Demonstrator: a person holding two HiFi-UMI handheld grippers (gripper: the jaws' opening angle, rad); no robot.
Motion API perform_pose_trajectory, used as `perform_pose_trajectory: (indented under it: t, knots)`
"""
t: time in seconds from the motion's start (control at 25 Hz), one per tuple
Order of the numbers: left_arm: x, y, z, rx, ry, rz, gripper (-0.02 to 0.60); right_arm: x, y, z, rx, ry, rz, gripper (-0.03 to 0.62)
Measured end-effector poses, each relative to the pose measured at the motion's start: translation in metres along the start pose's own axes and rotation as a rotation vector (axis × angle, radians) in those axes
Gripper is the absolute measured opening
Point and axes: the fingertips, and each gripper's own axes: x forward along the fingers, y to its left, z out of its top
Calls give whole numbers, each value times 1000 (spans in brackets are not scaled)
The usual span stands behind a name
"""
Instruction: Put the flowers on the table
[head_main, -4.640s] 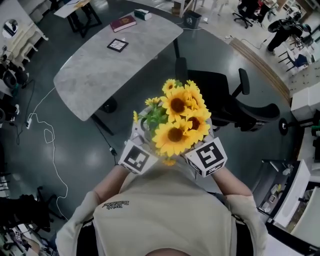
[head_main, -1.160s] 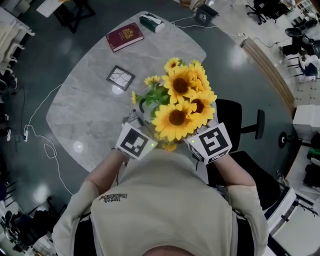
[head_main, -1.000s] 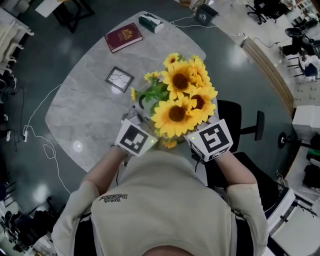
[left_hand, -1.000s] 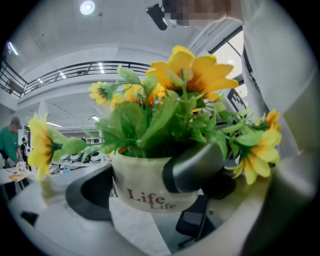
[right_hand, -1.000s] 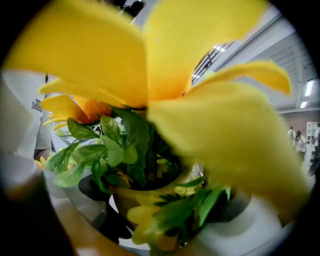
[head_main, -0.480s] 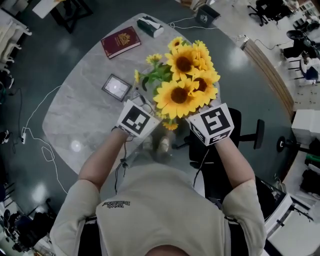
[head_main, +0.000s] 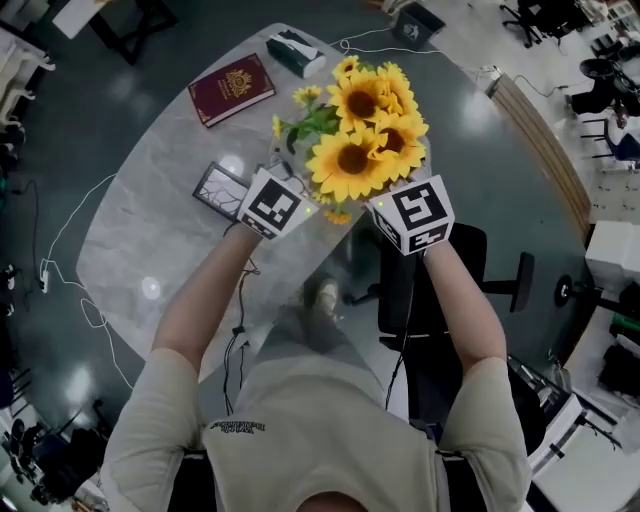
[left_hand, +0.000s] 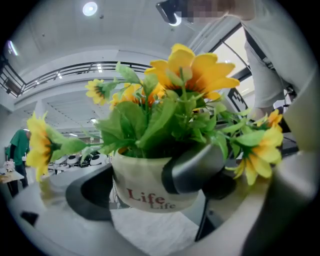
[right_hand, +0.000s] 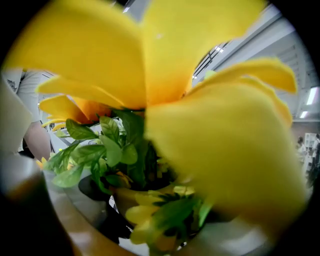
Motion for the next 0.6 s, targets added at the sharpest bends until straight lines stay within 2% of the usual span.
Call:
perform_pose_trajectory:
  t: [0.32,0.6]
  knots:
    - [37,33,-91,-63,24,2,506,63,-34,-74,30,46,22,520]
    - [52,46,-161,-73,62,6,506,104,-45,-134,62,44,41,520]
